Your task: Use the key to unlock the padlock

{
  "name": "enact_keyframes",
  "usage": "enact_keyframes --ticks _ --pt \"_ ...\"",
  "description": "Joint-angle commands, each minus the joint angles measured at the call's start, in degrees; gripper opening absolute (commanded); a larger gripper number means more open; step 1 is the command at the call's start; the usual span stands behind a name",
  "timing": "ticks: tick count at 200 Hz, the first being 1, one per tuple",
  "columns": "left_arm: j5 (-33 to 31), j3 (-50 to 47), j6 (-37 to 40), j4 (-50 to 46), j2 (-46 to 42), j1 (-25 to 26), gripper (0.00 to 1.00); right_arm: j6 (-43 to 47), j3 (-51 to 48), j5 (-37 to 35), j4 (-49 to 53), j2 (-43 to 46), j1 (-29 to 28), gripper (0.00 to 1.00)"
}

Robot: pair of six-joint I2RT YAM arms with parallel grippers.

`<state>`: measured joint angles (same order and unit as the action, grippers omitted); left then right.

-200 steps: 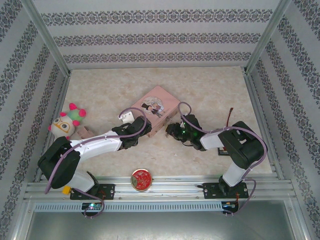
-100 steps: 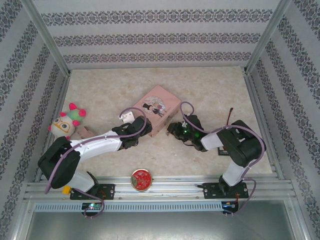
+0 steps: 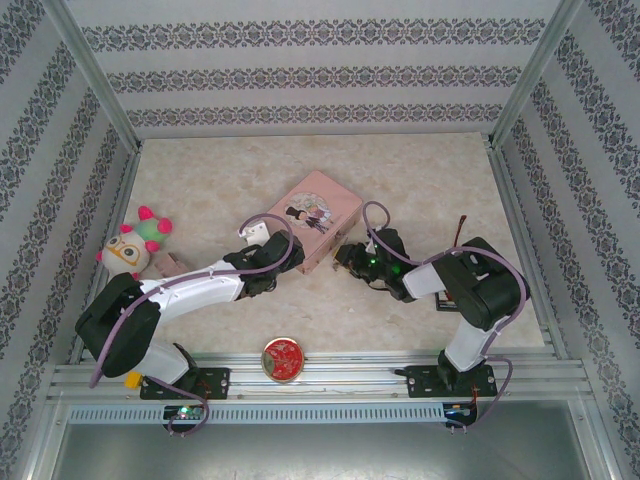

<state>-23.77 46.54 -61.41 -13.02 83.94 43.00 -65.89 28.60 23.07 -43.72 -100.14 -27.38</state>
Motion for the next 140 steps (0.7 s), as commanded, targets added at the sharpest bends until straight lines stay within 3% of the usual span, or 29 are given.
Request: enact_keyframes --ticks 1,75,140 --pt "-0.51 1.87 2.82 -4.65 -0.02 -1.26 0.99 -0.36 0.2 -4.1 -2.76 -1.55 2.5 0.0" --pt "0.6 7.86 6.73 -2.28 2.61 -1.17 0.99 -0.95 -0.3 -3.29 -4.17 -2.17 2.59 0.0" --pt "-0.89 5.13 0.32 -3.42 4.39 -1.5 0.99 -1.13 -1.35 -3.04 -4.61 -2.08 2.59 0.0"
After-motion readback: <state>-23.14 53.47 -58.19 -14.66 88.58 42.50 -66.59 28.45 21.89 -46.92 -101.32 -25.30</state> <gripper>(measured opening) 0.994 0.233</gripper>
